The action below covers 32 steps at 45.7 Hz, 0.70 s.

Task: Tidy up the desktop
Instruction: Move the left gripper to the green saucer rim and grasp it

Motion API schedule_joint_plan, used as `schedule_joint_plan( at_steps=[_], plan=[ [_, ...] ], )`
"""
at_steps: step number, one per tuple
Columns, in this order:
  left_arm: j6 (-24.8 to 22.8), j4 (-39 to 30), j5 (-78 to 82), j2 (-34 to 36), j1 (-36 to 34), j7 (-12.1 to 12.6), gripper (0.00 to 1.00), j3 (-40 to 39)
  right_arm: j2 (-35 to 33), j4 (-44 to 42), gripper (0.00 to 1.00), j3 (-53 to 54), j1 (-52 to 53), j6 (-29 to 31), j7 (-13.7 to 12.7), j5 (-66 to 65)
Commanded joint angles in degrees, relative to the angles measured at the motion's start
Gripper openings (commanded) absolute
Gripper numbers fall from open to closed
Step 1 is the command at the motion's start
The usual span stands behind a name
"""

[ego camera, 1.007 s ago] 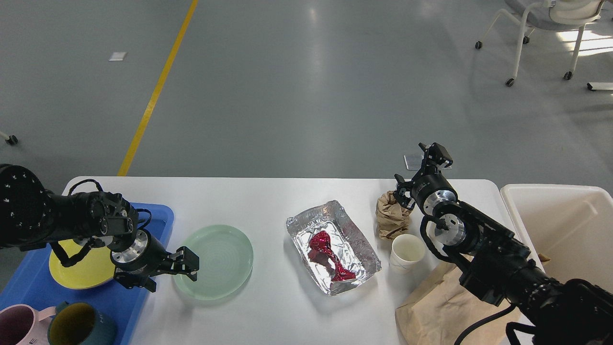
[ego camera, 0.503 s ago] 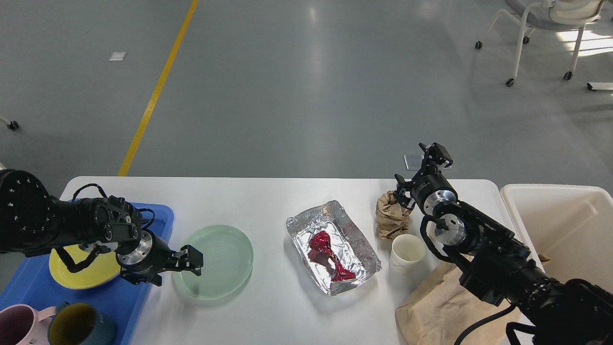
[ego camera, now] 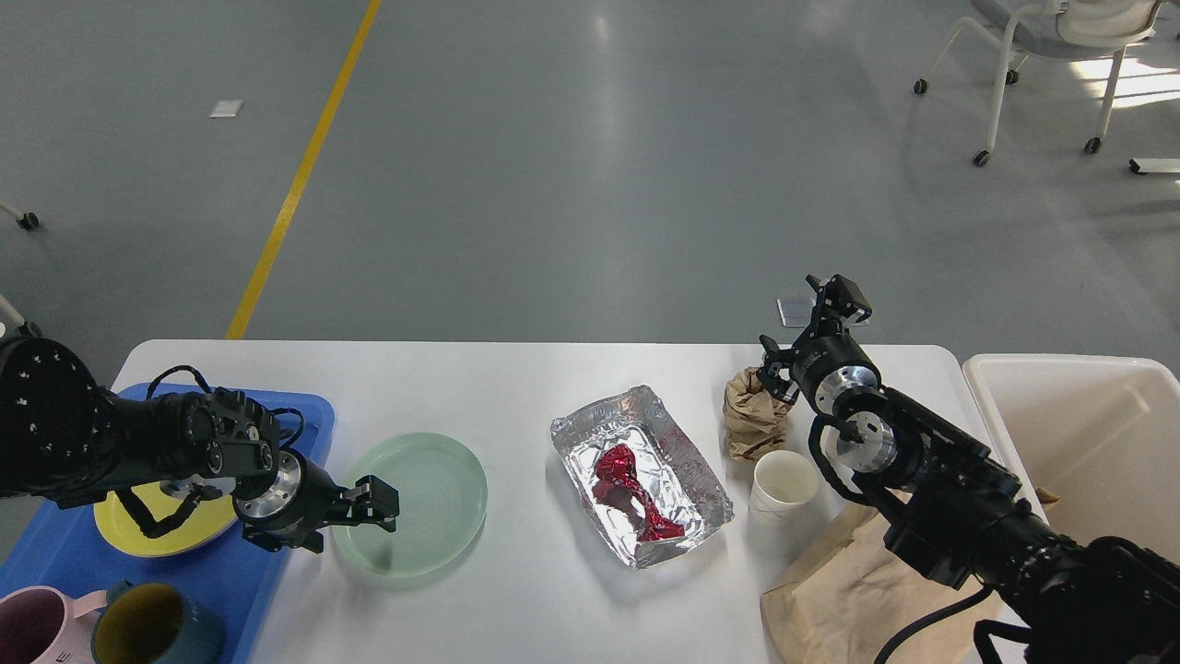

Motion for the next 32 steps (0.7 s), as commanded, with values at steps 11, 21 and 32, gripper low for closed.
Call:
schedule_joint_plan(
  at_steps=[11, 21, 32],
  plan=[
    [0.1, 0.0, 0.0, 0.1, 0.2, 0.0, 0.90, -0.5, 0.0, 0.0, 1.00, 0.0, 0.0, 0.0, 0.0, 0.0],
    [0.2, 0.0, 0.0, 0.0, 0.7, 4.6, 0.85, -1.7, 0.0, 0.0, 1.00, 0.0, 0.0, 0.0, 0.0, 0.0],
    [0.4, 0.1, 0.0, 0.3, 1.4, 8.1, 0.77, -2.6, 0.0, 0.0, 1.00, 0.0, 0.0, 0.0, 0.0, 0.0]
  ],
)
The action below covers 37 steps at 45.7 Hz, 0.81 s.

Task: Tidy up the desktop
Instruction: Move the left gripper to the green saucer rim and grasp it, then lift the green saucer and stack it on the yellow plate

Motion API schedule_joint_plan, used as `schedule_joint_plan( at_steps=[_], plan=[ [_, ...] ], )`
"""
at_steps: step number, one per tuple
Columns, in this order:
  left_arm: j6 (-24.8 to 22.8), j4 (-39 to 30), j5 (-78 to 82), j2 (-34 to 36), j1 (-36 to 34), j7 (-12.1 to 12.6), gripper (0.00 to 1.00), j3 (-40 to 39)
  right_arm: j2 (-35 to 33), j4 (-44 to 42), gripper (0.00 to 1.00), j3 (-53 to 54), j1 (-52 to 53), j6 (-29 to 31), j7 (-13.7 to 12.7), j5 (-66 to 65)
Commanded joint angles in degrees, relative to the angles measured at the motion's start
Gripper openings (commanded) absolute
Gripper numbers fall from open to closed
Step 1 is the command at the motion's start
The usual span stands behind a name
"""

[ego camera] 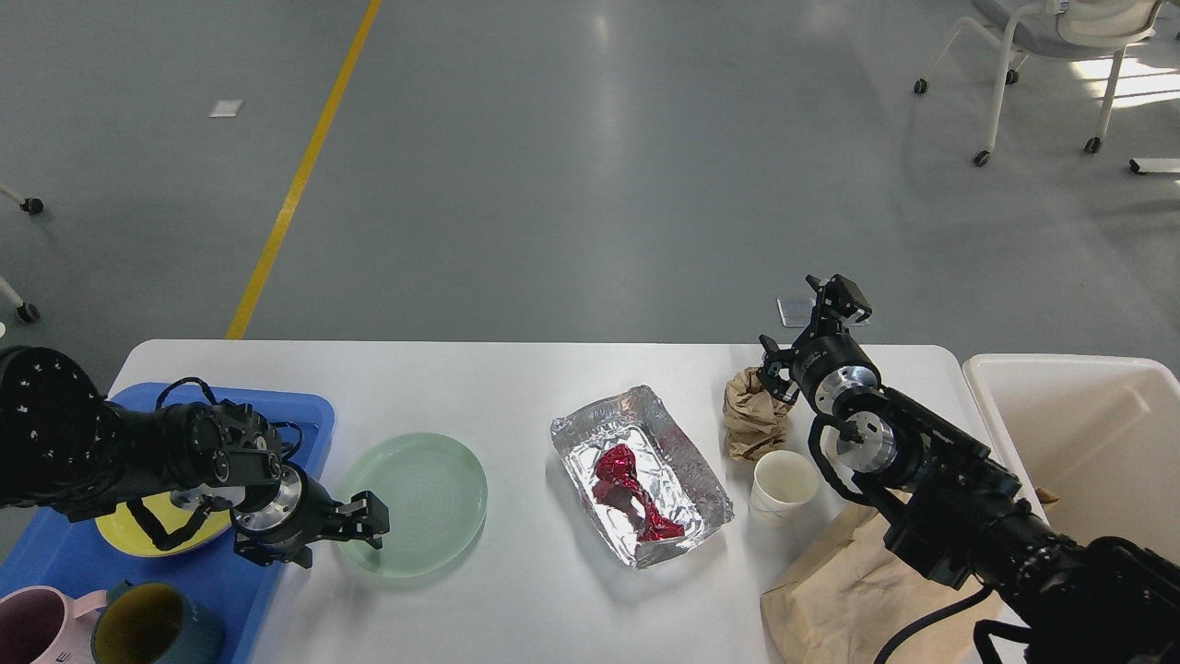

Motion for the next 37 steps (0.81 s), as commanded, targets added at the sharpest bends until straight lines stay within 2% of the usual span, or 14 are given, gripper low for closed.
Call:
schedule_joint_plan(
  at_steps=[1, 6, 10, 19, 28, 37],
  plan=[
    [0.1, 0.0, 0.0, 0.1, 0.1, 0.6, 0.76, -0.1, 0.0, 0.0, 1.00, 0.0, 0.0, 0.0, 0.0, 0.0],
    [-0.2, 0.0, 0.0, 0.1, 0.1, 0.6, 0.72, -0.1, 0.0, 0.0, 1.00, 0.0, 0.0, 0.0, 0.0, 0.0],
    [-0.7, 0.0, 0.0, 0.1, 0.1, 0.6, 0.65, -0.1, 0.0, 0.0, 1.00, 0.0, 0.0, 0.0, 0.0, 0.0],
    [-0.8, 0.0, 0.0, 0.2, 0.1, 0.6, 0.59, -0.1, -0.1, 0.0, 1.00, 0.0, 0.0, 0.0, 0.0, 0.0],
    [-3.9, 0.0, 0.0, 0.3, 0.1, 1.6, 0.33, -0.2, 0.0, 0.0, 1.00, 0.0, 0.0, 0.0, 0.0, 0.0],
    [-7.5, 1.3, 0.1, 0.3, 0.0, 1.7, 0.21, -1.1, -0.1, 0.0, 1.00, 0.0, 0.0, 0.0, -0.1, 0.0]
  ],
)
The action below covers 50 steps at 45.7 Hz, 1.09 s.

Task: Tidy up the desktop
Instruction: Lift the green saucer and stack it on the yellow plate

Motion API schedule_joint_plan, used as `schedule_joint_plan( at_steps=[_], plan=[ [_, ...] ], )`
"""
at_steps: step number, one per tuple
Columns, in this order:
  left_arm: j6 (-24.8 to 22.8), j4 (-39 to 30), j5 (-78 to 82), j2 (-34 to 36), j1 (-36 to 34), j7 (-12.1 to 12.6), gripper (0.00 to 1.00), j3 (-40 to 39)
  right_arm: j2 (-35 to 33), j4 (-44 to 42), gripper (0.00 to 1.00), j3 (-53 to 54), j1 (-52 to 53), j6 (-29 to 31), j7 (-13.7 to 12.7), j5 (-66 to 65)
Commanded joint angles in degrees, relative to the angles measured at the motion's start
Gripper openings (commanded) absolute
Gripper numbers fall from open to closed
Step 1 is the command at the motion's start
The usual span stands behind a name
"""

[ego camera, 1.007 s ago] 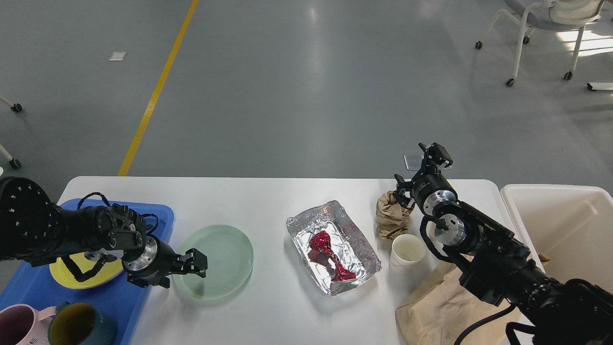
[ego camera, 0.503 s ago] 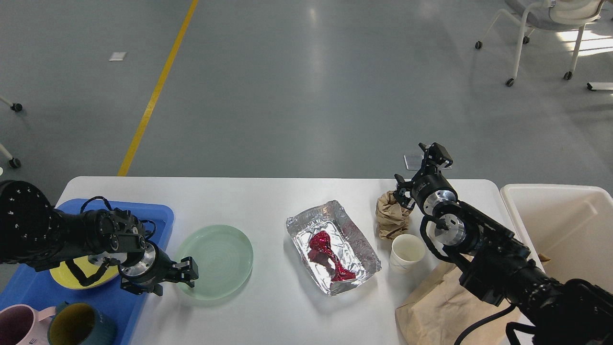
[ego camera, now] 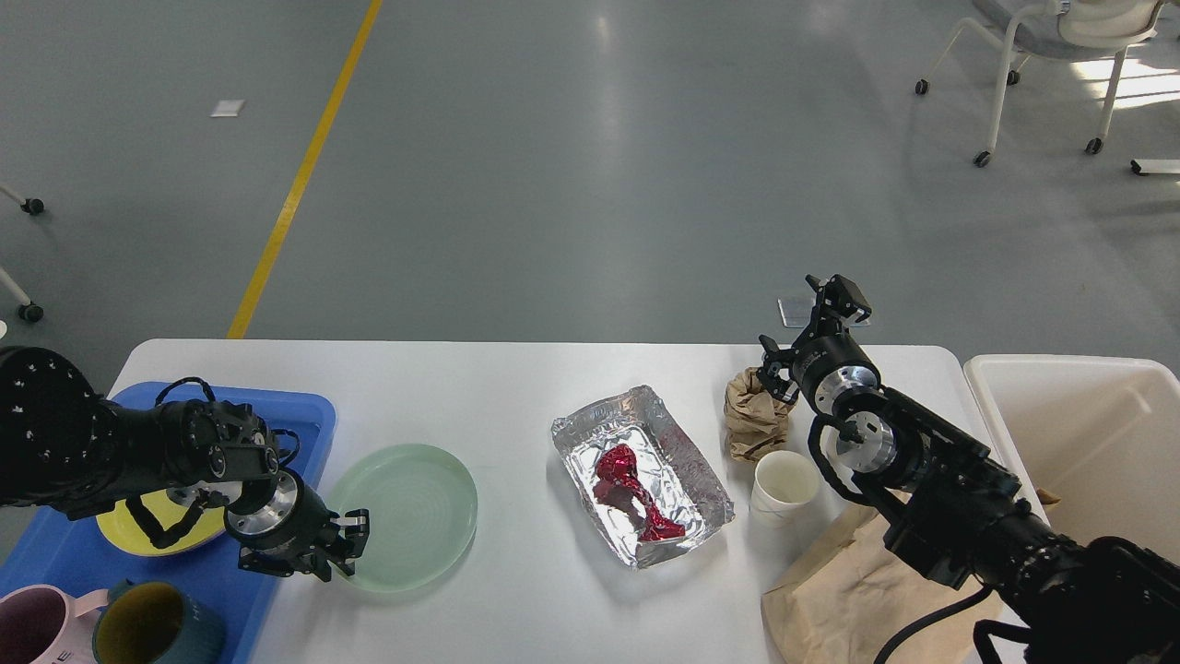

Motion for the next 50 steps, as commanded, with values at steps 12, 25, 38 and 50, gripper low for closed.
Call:
schedule_joint_plan(
  at_steps=[12, 25, 38, 50],
  plan=[
    [-8.8, 2.0, 0.1, -0.2, -0.1, -0.1, 0.00, -1.2, -0.1, 0.0, 1.00, 0.0, 0.0, 0.0, 0.0, 0.0],
    [-9.5, 2.3, 0.2, 1.2, -1.8, -0.1, 0.00, -1.2, 0.0, 0.0, 1.00, 0.0, 0.0, 0.0, 0.0, 0.0],
    [-23.2, 2.3, 0.2, 7.5, -16.2, -0.1, 0.00, -1.0, 0.0, 0.0, 1.00, 0.0, 0.0, 0.0, 0.0, 0.0],
    [-25.3, 2.2, 0.1, 11.1, -22.9, -0.1, 0.00, -0.5, -0.1, 0.0, 1.00, 0.0, 0.0, 0.0, 0.0, 0.0]
  ],
)
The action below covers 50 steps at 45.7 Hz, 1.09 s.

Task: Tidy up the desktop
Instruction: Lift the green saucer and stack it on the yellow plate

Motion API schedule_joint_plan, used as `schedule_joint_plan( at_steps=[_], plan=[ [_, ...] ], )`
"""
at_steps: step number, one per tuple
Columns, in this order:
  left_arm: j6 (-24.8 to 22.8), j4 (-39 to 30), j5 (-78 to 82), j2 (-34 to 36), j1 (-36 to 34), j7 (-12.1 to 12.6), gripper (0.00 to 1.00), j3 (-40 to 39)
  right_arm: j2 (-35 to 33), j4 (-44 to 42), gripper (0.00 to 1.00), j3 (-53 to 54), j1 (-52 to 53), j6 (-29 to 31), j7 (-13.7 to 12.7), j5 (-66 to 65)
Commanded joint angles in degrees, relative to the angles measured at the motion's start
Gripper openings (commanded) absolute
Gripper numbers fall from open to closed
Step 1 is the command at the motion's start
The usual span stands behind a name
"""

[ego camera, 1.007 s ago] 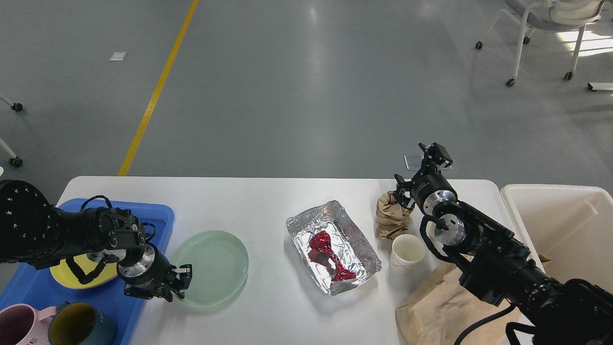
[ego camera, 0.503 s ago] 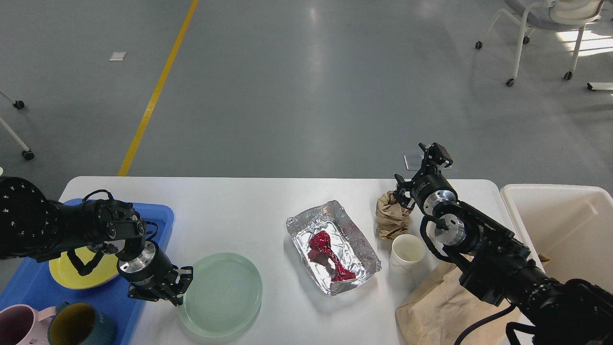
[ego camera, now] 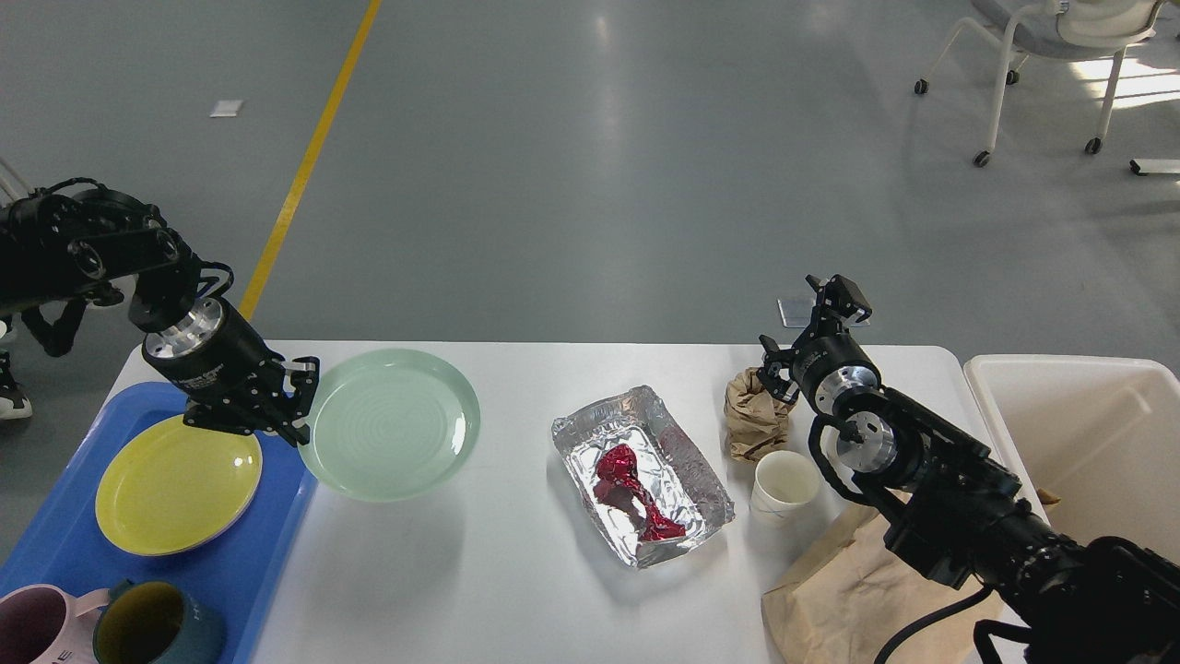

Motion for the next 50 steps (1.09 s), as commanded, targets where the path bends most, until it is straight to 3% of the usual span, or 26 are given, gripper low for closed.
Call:
schedule_joint_plan(
  at_steps=[1, 11, 21, 41, 50],
  plan=[
    [-0.1, -0.1, -0.1, 2.0, -2.4, 0.0, 0.00, 0.3, 0.0, 0.0, 1.00, 0.0, 0.0, 0.0, 0.0, 0.0],
    [-0.1, 0.5, -0.1, 13.0, -1.6, 0.0, 0.00, 0.6, 0.0, 0.0, 1.00, 0.0, 0.0, 0.0, 0.0, 0.0],
    [-0.1, 7.6, -0.1, 20.3, 4.1, -0.1, 0.00, -0.1, 0.0, 0.0, 1.00, 0.0, 0.0, 0.0, 0.0, 0.0],
    [-0.1, 15.1, -0.1, 21.5, 20.7, 0.1, 0.00, -6.6, 0.0, 0.0, 1.00, 0.0, 0.0, 0.0, 0.0, 0.0],
    [3.4, 18.0, -0.2, 21.3, 24.7, 0.1, 0.00, -7.0, 0.0, 0.0, 1.00, 0.0, 0.0, 0.0, 0.0, 0.0]
  ],
)
